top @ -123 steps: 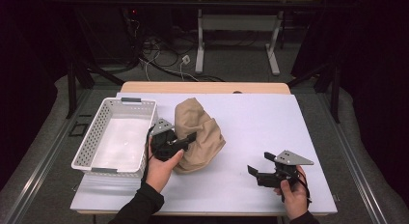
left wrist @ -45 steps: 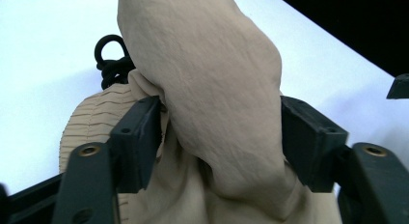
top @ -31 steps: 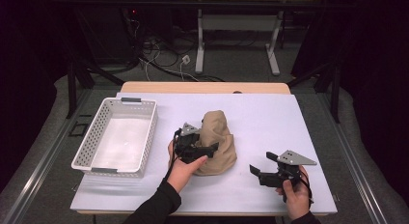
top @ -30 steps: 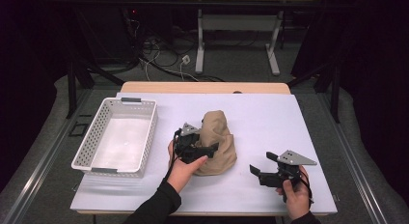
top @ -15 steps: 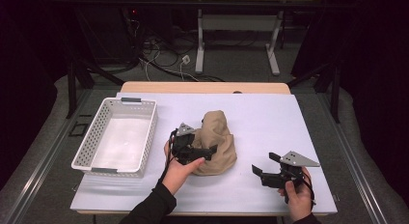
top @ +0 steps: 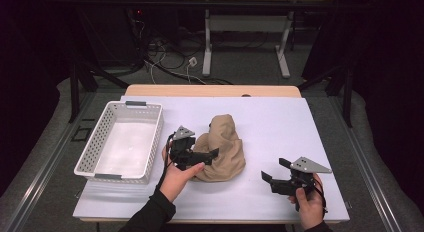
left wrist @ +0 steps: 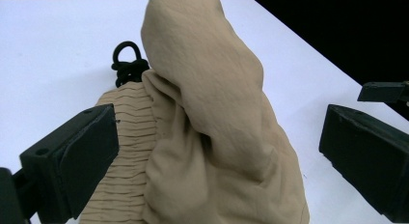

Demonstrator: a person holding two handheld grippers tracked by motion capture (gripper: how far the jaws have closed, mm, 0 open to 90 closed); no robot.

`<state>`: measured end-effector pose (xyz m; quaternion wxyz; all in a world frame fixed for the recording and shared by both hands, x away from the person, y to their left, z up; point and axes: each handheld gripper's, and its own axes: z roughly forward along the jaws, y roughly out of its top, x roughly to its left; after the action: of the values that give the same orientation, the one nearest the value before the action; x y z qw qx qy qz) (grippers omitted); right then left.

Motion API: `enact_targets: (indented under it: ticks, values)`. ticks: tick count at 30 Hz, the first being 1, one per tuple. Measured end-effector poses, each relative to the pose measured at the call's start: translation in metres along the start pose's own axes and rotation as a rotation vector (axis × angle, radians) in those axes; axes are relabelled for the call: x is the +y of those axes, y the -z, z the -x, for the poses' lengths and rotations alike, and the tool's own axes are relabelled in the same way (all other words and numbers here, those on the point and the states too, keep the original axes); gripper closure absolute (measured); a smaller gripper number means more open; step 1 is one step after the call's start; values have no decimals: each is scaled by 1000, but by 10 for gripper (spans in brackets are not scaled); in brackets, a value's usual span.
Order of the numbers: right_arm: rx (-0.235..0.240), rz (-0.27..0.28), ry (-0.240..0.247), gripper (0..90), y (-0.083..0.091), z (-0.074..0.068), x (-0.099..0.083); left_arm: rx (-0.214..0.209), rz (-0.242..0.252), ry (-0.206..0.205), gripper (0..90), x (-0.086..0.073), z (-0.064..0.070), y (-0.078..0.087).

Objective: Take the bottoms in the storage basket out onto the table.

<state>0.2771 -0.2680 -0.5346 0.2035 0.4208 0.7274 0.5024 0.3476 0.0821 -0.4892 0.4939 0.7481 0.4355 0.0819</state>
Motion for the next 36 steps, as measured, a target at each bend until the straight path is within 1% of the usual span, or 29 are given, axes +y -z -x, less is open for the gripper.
enact_targets:
  ticks: [2,5,7,9,11,15,19,22,27,30,36]
  values:
    - [-2,-1,0,141,1,0,0,-1,5,1,6,0,-2,3]
    - [-3,-4,-2,141,1,-1,0,-2,25,33,6,-1,-5,10]
    - [-2,-6,2,141,1,-1,0,9,14,19,6,-1,-8,13]
    - [-3,-7,3,141,1,-1,0,15,24,38,6,-1,-11,17]
    - [-4,-6,2,141,2,-1,0,10,34,56,6,-1,-13,21]
    - [-5,-1,-1,141,2,-1,0,10,49,57,6,-1,-18,29]
    - [-5,1,1,141,3,-1,0,11,75,63,6,0,-26,40]
    - [-6,3,4,141,3,-1,-1,26,81,59,6,-1,-31,47]
    - [-9,2,1,141,4,-1,-1,41,96,71,6,-2,-39,59]
    - [-8,2,1,141,4,-1,-1,46,99,64,6,-2,-43,67]
    - [-10,0,2,141,4,-2,-1,63,114,64,6,-5,-50,82]
